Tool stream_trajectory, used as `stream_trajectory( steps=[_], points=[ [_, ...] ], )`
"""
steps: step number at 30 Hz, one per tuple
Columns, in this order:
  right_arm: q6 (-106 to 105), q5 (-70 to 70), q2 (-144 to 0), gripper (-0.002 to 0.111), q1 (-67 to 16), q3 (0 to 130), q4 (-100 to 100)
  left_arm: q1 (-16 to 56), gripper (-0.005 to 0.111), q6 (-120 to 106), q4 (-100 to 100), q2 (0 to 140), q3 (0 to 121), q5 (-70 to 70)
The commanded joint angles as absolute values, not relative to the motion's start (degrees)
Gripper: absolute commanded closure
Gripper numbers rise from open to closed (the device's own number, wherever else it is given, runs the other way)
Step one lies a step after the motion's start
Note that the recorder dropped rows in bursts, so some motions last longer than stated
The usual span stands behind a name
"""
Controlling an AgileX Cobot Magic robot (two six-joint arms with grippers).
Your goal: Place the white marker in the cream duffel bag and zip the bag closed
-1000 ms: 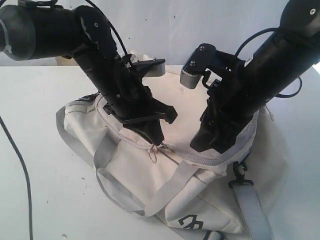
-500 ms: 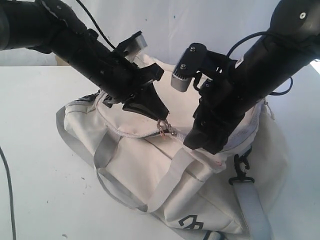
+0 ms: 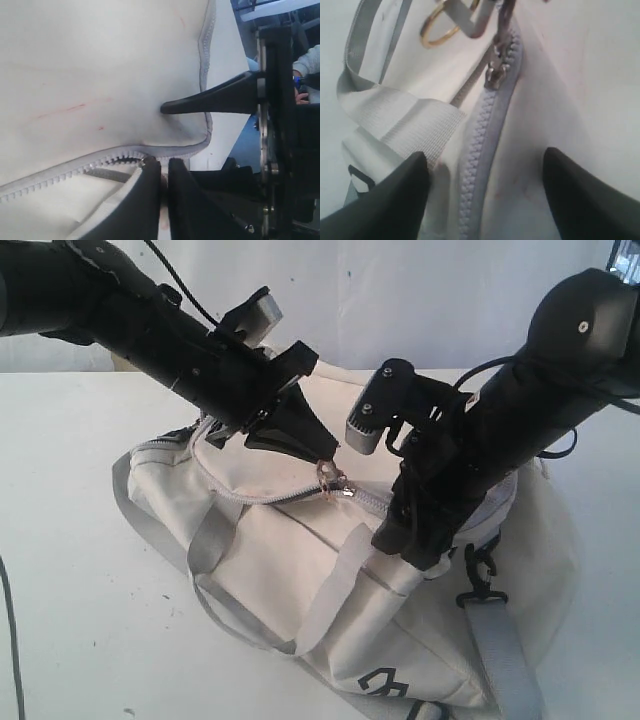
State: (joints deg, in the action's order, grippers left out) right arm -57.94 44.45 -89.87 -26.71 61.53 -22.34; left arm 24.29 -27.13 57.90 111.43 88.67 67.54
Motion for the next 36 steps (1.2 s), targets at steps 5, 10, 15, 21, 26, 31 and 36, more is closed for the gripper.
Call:
stream_trajectory(
  steps=[5,10,15,21,26,31,36],
  points=[
    [-56.9,42.2,-89.9,0.083,-26.8,60.6,-22.2,24.0,0.107,-28.3,57.9,110.7,88.7,68.8],
    [-54.5,43.4,-88.9,0.108,-26.8,60.6,-20.0,24.0,0.107,-22.9,46.6,110.7,88.7,67.6],
    [-46.8,44.4,-87.8,0.108,-26.8,60.6,-11.6,22.9,0.107,-21.7,44.1,110.7,88.7,66.9],
    [-45.9,47.0,-87.2,0.108,-26.8,60.6,-8.8,17.2,0.107,-21.4,44.2,110.7,88.7,67.0],
    [-45.9,46.9,-86.3,0.108,-26.8,60.6,-7.6,13.0,0.107,-21.0,43.4,110.7,88.7,67.9],
    [-46.1,44.8,-86.3,0.108,-26.8,60.6,-8.6,12.1,0.107,-22.7,45.5,110.7,88.7,70.0],
    [-46.2,41.8,-86.3,0.108,-26.8,60.6,-10.4,14.3,0.107,-28.0,50.3,110.7,88.7,70.0]
  ],
)
